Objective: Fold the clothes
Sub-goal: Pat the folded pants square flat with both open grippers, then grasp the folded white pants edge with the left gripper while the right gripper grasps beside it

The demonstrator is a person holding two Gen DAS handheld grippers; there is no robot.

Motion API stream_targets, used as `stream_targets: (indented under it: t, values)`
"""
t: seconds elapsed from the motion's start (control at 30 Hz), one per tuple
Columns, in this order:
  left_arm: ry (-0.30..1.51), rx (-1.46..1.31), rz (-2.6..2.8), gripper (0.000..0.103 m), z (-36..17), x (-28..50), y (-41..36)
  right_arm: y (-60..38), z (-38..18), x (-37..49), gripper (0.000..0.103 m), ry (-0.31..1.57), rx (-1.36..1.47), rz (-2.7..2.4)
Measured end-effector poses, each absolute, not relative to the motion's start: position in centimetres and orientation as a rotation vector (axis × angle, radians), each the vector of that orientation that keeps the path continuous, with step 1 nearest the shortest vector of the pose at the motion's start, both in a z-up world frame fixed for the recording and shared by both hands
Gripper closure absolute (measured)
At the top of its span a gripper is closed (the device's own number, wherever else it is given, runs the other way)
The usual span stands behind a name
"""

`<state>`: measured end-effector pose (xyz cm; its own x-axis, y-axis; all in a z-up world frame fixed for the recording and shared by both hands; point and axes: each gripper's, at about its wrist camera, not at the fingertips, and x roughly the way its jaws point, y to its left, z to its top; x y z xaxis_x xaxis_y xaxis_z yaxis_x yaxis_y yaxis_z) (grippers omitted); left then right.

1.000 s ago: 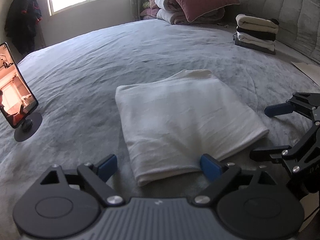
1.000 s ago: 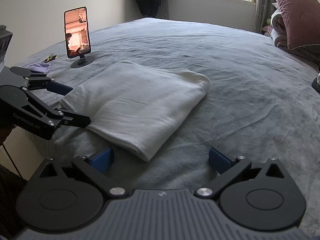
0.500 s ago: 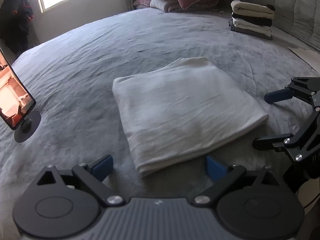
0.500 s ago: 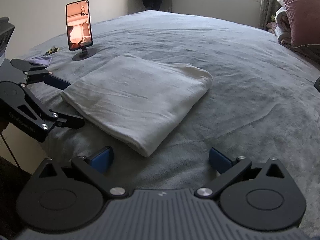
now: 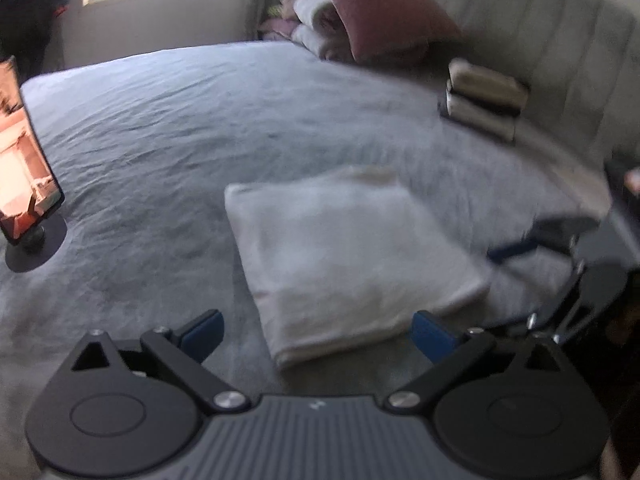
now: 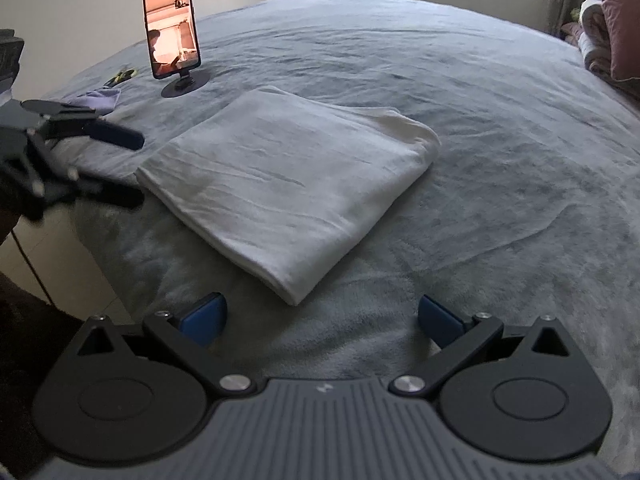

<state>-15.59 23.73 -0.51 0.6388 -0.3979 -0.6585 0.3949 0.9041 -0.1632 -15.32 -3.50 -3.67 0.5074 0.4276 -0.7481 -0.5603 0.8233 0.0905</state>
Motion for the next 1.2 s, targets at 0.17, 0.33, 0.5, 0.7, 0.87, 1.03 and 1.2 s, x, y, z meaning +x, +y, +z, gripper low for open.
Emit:
stream_targets:
  t: [0.17, 0.33, 0.5, 0.7, 0.87, 1.03, 1.2]
  values:
    - [0.778, -0.126, -0.416, 0.001, -1.0, -13.7, 24.1, -4.5, -3.1, -14.4, 0.0, 0.891, -0.108, 0.629]
    - [0.856, -0.146, -0.336, 0.001, -2.1, -11.7, 23.4, -5.7, -2.6, -13.6, 0.0, 0.924, -0.011, 0.643]
    - [0.87, -0.117, -0.3, 0.001, -2.2, -10.4, 22.3, -6.5, -2.4, -12.4, 0.0, 0.944, 0.079, 0.65]
    - [0.869, -0.111, -0.293, 0.001, -2.2, -9.6, 21.6, -7.4, -2.4, -10.8, 0.0, 0.956, 0.199, 0.637]
    - [0.859, -0.144, -0.272, 0.002, -2.5, -8.8, 21.7, -8.3, -2.5, -9.1, 0.0, 0.951, 0.336, 0.635]
    - [0.842, -0.232, -0.265, 0.013, -2.8, -7.7, 22.8, -9.5, -3.3, -7.1, 0.004, 0.946, 0.543, 0.624]
    - [0.826, -0.348, -0.279, 0.024, -3.4, -6.8, 24.2, -10.3, -4.4, -5.4, 0.019, 0.944, 0.723, 0.601]
